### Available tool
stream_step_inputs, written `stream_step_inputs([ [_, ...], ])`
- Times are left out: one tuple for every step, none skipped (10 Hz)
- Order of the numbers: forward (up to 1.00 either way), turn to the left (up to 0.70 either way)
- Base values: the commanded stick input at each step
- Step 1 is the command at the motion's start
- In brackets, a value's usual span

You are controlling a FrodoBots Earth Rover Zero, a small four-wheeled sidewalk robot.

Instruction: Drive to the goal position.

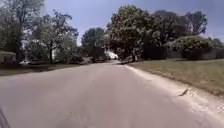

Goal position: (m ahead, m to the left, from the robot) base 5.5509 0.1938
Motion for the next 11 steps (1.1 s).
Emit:
stream_step_inputs([
  [0.70, -0.35],
  [0.70, -0.25],
  [0.70, -0.11],
  [0.70, -0.31],
  [0.70, -0.06],
  [0.70, 0.00],
  [0.70, 0.00],
  [0.70, 0.00],
  [0.70, 0.00],
  [0.70, 0.00],
  [0.70, 0.00],
])
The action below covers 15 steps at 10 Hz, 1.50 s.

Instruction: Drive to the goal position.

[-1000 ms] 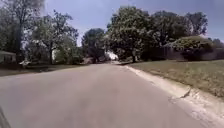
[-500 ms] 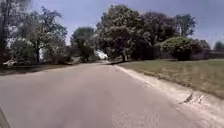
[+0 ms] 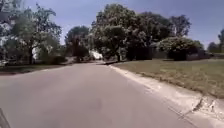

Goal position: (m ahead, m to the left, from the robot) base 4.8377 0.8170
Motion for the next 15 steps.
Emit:
stream_step_inputs([
  [0.70, 0.00],
  [0.70, 0.00],
  [0.70, 0.00],
  [0.70, 0.00],
  [0.70, 0.00],
  [0.70, 0.00],
  [0.70, 0.00],
  [0.70, 0.00],
  [0.70, 0.00],
  [0.70, 0.00],
  [0.70, 0.00],
  [0.70, 0.00],
  [0.70, 0.00],
  [0.70, 0.00],
  [0.70, 0.00],
])
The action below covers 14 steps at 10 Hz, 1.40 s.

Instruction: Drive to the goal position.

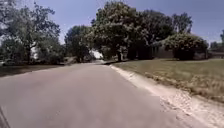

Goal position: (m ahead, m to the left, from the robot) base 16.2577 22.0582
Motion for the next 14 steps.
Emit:
stream_step_inputs([
  [0.70, 0.00],
  [0.70, 0.00],
  [0.70, 0.00],
  [0.70, 0.00],
  [0.70, 0.00],
  [0.70, 0.00],
  [0.70, 0.00],
  [0.70, 0.00],
  [0.70, 0.00],
  [0.70, 0.00],
  [0.70, 0.00],
  [0.70, 0.00],
  [0.70, 0.00],
  [0.70, 0.00],
])
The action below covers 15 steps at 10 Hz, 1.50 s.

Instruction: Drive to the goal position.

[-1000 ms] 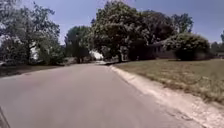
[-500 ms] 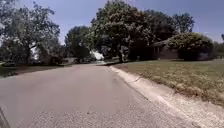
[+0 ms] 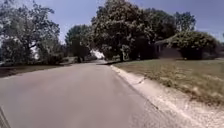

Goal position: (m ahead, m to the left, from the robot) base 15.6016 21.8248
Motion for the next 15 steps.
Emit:
stream_step_inputs([
  [0.70, 0.00],
  [0.70, 0.00],
  [0.70, 0.00],
  [0.70, 0.00],
  [0.70, 0.00],
  [0.70, 0.00],
  [0.70, 0.00],
  [0.70, 0.00],
  [0.70, 0.00],
  [0.70, 0.00],
  [0.70, 0.00],
  [0.70, 0.00],
  [0.70, 0.00],
  [0.70, 0.00],
  [0.70, 0.00],
])
